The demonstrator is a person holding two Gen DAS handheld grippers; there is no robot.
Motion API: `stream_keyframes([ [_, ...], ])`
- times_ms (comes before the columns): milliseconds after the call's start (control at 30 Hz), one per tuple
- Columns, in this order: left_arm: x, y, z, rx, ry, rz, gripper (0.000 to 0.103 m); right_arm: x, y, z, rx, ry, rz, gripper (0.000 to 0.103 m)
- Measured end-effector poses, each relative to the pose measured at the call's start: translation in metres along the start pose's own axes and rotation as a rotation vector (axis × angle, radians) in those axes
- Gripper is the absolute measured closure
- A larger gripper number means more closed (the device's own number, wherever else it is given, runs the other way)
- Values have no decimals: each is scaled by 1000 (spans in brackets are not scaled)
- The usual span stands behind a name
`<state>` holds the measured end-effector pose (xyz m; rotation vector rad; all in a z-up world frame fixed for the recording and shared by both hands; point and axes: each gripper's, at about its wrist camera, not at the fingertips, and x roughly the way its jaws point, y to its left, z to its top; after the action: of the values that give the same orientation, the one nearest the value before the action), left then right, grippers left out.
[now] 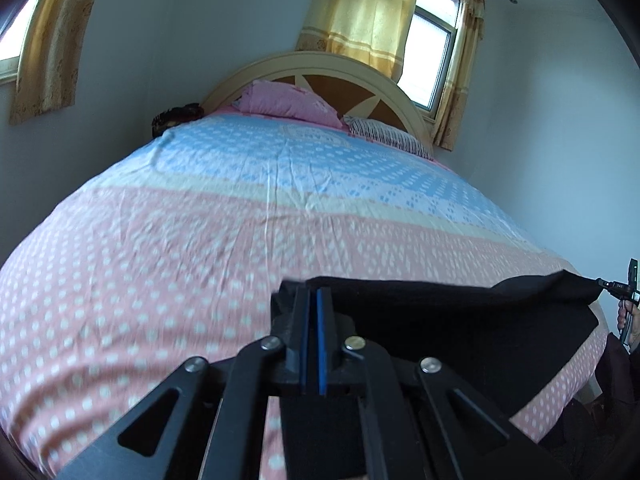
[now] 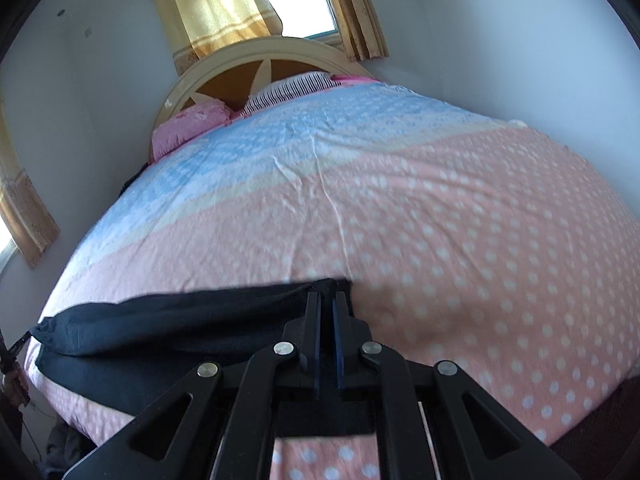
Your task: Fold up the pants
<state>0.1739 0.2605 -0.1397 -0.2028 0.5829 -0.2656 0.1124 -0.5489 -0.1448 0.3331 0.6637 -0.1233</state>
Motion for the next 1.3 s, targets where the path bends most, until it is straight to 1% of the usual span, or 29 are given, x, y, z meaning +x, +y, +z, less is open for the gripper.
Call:
stream_keyframes([
  [100,-2,4,-15,-5,25,4,99,2,-9,-15,6,41,15,97],
  [133,-3,4,-19,-5,28,7,99,1,-8,-18,-19,48,-5,93],
  [167,-3,5,-21,-8,32,11,100,-1,-9,-20,-31,49,-35,77],
  [200,-4,7,-25,-13,35,19,100,-3,-10,-21,-37,47,-66,56],
  [233,-5,9,-27,-20,36,24,100,-8,-9,-20,-41,37,-101,47],
  [267,-5,12,-29,-28,39,32,100,-15,-9,-19,-39,13,-128,43],
  [367,-10,21,-35,-51,42,41,100,-38,5,-10,-64,-61,-152,43],
  [400,-12,23,-35,-54,44,58,100,-48,21,-6,-108,-93,-149,43],
  [467,-18,27,-39,-66,44,64,100,-56,49,-4,-177,-112,-121,43],
  [500,-21,26,-39,-61,42,73,100,-57,69,-3,-222,-108,-91,42],
  [533,-25,23,-39,-38,35,90,97,-56,86,-3,-258,-100,-70,42],
  [567,-26,19,-39,-9,38,96,95,-53,108,-5,-312,-88,-42,42],
  [600,-27,13,-38,27,45,102,86,-49,128,-8,-361,-73,-17,42],
  [633,-28,4,-38,73,52,113,68,-44,148,-13,-409,-56,7,42],
  [667,-27,-6,-38,131,58,131,57,-38,167,-18,-452,-41,33,42],
  [700,-27,-13,-39,178,54,141,43,-31,186,-23,-489,-23,61,43],
  [733,-27,-24,-40,242,50,150,41,-26,202,-29,-520,-5,88,43],
  [767,-23,-33,-40,296,59,152,41,-20,217,-35,-550,15,115,43],
  [833,-13,-41,-38,340,89,150,41,-3,254,-53,-629,69,173,42],
  [900,-2,-44,-36,359,119,131,41,10,282,-70,-695,108,203,43],
  [1000,21,-45,-37,424,183,157,41,29,313,-94,-780,151,236,43],
  [1067,31,-46,-40,451,209,172,46,41,329,-105,-826,167,248,43],
  [1167,38,-46,-39,469,231,172,56,58,346,-118,-870,185,248,43],
  [1233,41,-48,-38,490,244,172,71,65,353,-121,-882,175,230,43],
  [1267,42,-49,-38,502,250,179,76,66,356,-121,-880,172,234,43],
  [1300,42,-49,-36,508,256,181,85,69,358,-121,-873,177,244,43],
])
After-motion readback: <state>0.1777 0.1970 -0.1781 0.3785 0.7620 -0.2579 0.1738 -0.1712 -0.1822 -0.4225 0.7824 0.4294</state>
